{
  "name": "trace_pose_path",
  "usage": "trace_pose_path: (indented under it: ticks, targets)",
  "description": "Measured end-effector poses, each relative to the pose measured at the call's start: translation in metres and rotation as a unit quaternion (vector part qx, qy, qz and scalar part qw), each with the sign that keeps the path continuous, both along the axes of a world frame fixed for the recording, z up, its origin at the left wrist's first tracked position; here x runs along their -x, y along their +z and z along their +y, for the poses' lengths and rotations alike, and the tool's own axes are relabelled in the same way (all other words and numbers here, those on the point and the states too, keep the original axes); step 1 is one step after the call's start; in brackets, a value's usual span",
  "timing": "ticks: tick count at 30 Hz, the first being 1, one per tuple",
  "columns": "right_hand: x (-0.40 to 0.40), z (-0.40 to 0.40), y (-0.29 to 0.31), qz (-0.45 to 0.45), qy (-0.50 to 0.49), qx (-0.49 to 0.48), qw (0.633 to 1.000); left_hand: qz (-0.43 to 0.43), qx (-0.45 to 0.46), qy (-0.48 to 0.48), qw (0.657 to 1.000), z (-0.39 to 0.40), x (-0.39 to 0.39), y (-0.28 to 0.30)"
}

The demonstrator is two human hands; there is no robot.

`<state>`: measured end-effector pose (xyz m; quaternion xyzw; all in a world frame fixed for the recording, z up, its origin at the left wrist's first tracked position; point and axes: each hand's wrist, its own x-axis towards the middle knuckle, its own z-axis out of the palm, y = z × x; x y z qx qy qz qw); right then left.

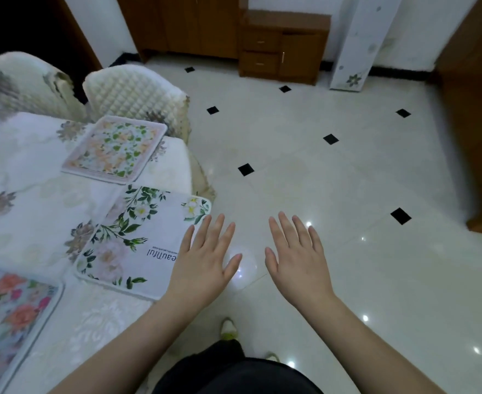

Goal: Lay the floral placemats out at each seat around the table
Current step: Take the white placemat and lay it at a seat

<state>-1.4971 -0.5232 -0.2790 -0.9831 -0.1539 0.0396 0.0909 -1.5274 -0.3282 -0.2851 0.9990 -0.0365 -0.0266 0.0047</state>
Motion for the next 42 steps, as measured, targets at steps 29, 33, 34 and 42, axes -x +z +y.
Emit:
trace_pose_path:
  ticks: [29,33,34,42]
  targets:
    - [-0.216,0.216,-0.046,0.029,0.413,0.03,0.91,0.057,0.071,0.355,0.93,0.137,-0.073,-0.046]
    - [-0.243,0.24,-0.059,0.063,0.497,0.044,0.864,0.058,0.056,0.43,0.899,0.123,-0.08,-0.05]
    - [-0.25,0.245,-0.062,0.064,0.514,0.045,0.854,0.057,0.051,0.451,0.889,0.12,-0.082,-0.051]
    - [-0.27,0.274,-0.088,0.088,0.603,0.073,0.79,0.048,0.067,0.572,0.816,0.107,-0.07,-0.07]
